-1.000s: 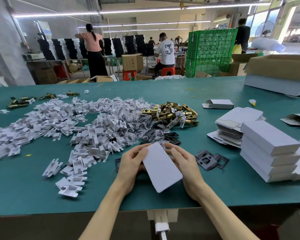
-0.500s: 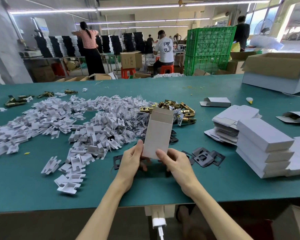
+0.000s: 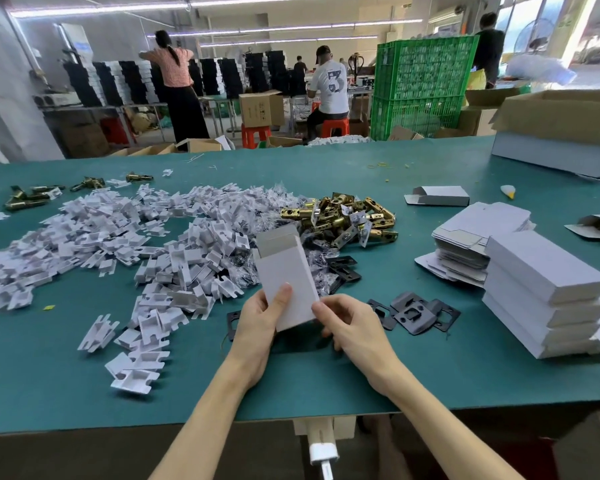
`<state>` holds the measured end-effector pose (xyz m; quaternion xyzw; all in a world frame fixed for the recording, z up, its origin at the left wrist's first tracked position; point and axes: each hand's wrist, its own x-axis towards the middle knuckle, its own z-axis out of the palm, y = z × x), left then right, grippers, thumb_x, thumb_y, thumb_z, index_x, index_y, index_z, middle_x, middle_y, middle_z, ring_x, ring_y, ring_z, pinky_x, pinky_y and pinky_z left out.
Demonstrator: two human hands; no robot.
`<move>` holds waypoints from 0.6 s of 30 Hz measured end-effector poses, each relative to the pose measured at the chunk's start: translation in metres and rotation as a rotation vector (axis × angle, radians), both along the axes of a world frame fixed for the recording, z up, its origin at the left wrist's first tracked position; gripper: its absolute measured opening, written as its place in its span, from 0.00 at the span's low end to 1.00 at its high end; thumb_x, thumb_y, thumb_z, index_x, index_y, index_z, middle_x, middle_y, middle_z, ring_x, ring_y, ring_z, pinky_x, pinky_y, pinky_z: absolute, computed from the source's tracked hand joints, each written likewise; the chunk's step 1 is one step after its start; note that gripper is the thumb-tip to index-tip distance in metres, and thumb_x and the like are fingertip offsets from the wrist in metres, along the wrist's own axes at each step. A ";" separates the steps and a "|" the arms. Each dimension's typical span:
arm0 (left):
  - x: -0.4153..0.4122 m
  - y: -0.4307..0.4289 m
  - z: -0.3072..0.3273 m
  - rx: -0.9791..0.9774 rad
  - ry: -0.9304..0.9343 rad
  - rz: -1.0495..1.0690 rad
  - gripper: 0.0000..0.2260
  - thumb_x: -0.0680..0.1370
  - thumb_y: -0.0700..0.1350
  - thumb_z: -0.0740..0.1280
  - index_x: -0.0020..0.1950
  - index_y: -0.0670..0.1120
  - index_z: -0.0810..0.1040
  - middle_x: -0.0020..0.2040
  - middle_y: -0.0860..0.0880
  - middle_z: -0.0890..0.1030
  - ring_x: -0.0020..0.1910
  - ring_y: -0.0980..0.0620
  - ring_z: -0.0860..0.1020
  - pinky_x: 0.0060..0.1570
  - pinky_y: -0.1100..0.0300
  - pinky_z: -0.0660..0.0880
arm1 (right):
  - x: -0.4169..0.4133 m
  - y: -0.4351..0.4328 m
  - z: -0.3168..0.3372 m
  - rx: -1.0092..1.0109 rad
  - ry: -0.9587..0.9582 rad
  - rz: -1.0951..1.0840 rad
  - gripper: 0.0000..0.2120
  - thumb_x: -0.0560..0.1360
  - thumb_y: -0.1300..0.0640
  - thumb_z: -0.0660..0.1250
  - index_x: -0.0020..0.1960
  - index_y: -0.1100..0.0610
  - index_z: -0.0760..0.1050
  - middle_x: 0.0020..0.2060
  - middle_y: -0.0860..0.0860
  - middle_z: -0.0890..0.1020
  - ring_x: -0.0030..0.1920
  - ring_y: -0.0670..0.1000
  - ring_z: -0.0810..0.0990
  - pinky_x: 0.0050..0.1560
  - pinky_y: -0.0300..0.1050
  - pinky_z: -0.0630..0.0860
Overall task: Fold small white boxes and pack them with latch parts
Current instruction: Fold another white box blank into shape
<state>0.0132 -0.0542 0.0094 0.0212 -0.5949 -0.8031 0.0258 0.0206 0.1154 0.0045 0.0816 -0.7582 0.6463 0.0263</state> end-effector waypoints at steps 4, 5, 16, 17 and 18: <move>-0.001 -0.001 0.003 0.020 0.006 -0.034 0.22 0.74 0.49 0.73 0.64 0.39 0.80 0.58 0.40 0.86 0.55 0.44 0.85 0.59 0.49 0.81 | 0.000 0.003 -0.002 -0.014 0.012 0.006 0.04 0.80 0.51 0.70 0.52 0.50 0.83 0.36 0.44 0.84 0.33 0.41 0.79 0.33 0.39 0.75; -0.003 -0.003 0.005 0.039 -0.005 -0.064 0.22 0.74 0.48 0.74 0.65 0.39 0.79 0.59 0.39 0.86 0.56 0.43 0.85 0.59 0.49 0.81 | 0.000 0.003 -0.002 -0.013 0.016 0.012 0.04 0.80 0.52 0.70 0.52 0.50 0.83 0.35 0.43 0.84 0.32 0.41 0.78 0.33 0.38 0.74; -0.026 -0.001 0.011 0.135 -0.036 -0.142 0.18 0.79 0.43 0.73 0.67 0.37 0.80 0.62 0.37 0.84 0.62 0.38 0.83 0.62 0.44 0.80 | 0.002 0.001 0.001 -0.039 0.001 -0.069 0.08 0.80 0.51 0.70 0.59 0.49 0.79 0.43 0.48 0.84 0.33 0.46 0.80 0.35 0.43 0.77; -0.026 -0.001 0.008 0.117 -0.031 -0.125 0.20 0.78 0.44 0.75 0.67 0.37 0.80 0.61 0.37 0.84 0.62 0.37 0.82 0.62 0.42 0.80 | 0.001 0.000 0.002 -0.027 0.019 -0.107 0.09 0.80 0.51 0.70 0.60 0.48 0.78 0.46 0.48 0.83 0.36 0.46 0.80 0.37 0.44 0.78; -0.026 0.000 0.006 0.100 -0.032 -0.110 0.22 0.76 0.44 0.77 0.67 0.37 0.79 0.61 0.38 0.84 0.62 0.36 0.82 0.63 0.40 0.79 | -0.003 -0.001 0.005 0.015 0.056 -0.153 0.10 0.80 0.50 0.71 0.60 0.48 0.77 0.48 0.47 0.82 0.40 0.46 0.80 0.41 0.44 0.79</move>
